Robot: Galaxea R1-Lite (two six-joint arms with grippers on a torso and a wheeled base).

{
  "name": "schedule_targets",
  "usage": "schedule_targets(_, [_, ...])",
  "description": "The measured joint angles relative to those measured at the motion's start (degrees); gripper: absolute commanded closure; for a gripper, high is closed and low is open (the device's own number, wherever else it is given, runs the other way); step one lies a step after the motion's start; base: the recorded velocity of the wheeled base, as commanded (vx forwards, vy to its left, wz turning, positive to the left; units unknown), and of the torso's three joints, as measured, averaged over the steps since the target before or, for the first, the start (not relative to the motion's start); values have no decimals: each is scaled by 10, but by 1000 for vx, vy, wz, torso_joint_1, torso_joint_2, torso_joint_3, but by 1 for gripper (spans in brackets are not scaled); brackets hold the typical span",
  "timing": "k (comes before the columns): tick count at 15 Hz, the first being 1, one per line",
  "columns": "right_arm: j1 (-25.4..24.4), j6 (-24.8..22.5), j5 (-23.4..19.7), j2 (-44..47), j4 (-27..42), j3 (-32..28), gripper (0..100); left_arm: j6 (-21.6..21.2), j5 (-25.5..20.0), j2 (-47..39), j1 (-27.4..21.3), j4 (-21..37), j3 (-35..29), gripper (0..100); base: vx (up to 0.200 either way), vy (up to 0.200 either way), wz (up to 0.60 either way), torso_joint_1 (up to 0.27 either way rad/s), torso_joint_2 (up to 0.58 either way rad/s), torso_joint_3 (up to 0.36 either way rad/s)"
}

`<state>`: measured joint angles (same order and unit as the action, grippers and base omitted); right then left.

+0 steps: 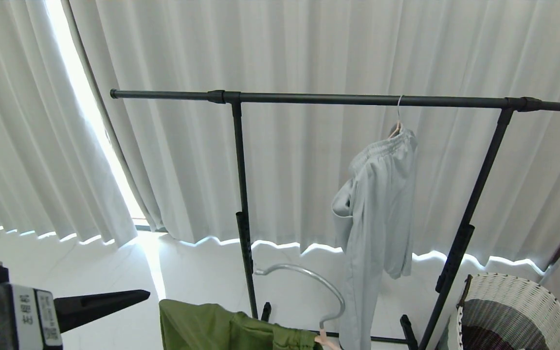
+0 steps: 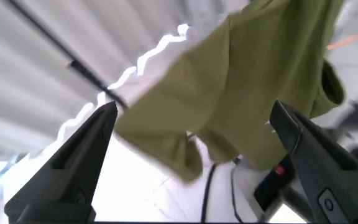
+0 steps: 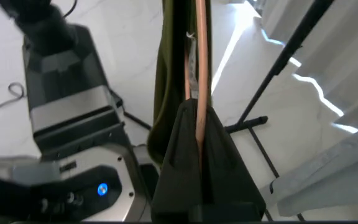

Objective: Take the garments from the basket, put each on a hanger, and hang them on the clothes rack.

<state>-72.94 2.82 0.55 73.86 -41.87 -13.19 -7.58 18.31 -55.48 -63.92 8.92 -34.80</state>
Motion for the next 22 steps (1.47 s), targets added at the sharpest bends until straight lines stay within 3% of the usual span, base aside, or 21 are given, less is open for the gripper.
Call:
schedule_targets(4, [-55,0,-1,-4,1,14,100,-11,-77,0,-33,-21,8,0,0,0,0,0,0,0])
schedule_targets(9, [-112,2,-1,4,2,21,100,-11,-89,-34,-74,-22,23,0,0,0,0,0,0,0])
schedule_targets(16, [-119,1,0,17,2,15,100,-10,-129,-59,-84,-24,45,0,0,0,0,0,0,0])
schedule_targets(21, [-122,-1,-1,19,2,8,100,-9,-131,-71,-79,-39,53,0,0,0,0,0,0,0])
schedule_targets(22, [-122,-1,-1,19,2,7,100,-9,-131,-74,-78,-47,55,100,0,0,0,0,0,0])
